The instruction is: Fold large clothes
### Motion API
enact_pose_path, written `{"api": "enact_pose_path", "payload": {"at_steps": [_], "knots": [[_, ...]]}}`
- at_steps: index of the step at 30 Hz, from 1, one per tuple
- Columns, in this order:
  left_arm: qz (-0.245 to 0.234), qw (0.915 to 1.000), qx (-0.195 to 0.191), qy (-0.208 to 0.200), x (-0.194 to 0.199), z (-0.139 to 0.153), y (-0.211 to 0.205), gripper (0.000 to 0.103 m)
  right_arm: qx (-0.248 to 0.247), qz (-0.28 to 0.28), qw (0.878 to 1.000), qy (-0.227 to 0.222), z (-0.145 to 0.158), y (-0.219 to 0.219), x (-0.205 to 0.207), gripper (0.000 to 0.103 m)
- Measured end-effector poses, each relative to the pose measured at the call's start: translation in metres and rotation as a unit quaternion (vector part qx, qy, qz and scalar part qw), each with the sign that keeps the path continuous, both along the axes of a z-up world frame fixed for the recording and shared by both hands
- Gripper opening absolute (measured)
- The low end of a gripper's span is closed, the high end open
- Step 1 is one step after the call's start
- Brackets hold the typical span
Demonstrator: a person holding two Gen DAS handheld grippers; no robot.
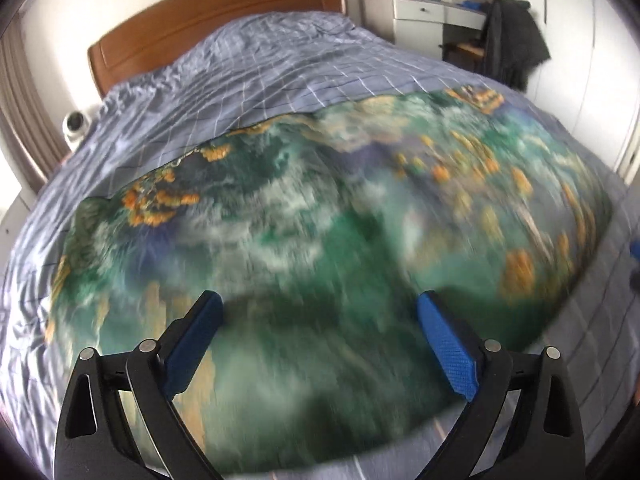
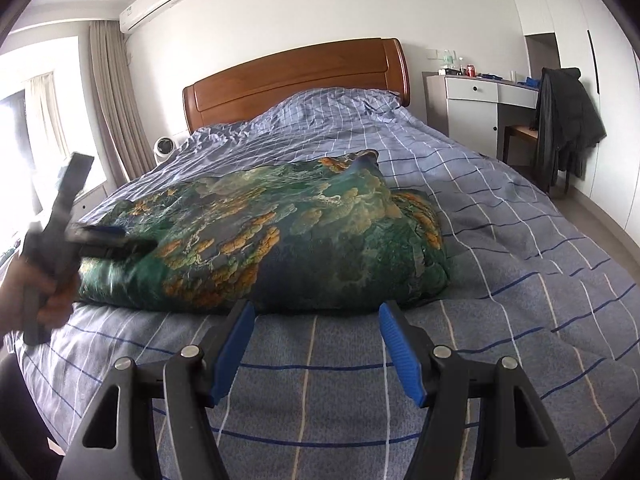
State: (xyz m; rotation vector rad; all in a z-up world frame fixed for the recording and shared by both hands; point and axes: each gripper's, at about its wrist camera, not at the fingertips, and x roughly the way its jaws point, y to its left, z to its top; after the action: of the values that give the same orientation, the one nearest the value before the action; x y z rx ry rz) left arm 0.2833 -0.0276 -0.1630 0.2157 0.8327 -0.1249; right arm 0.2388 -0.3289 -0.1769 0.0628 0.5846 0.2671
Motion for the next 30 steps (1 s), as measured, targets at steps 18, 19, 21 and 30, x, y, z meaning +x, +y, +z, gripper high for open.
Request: {"api": "enact_pose_path", "payload": {"at_steps": [18,19,21,30], "knots": [[0.010,0.9947,-0.073,0.072,-0.105,-0.030,0.008,0.099,-0.023,-0.021,0.999,-0.007,0.000,0.011,-0.003,0.066],[0.014,0.9939,-0.078,0.076,-0.108,-0.031,0.011,0.099,-0.023,-0.022,0.999,-0.006,0.000,0.012,-0.003,0.066],[0.021,0.9930,-0.084,0.081,-0.111,-0.033,0.016,0.099,-0.023,-0.023,0.999,-0.004,-0.001,0.012,-0.003,0.066],[0.041,0.9916,-0.094,0.079,-0.122,-0.032,0.024,0.099,-0.009,-0.032,0.999,0.005,-0.001,0.006,-0.003,0.071]]}}
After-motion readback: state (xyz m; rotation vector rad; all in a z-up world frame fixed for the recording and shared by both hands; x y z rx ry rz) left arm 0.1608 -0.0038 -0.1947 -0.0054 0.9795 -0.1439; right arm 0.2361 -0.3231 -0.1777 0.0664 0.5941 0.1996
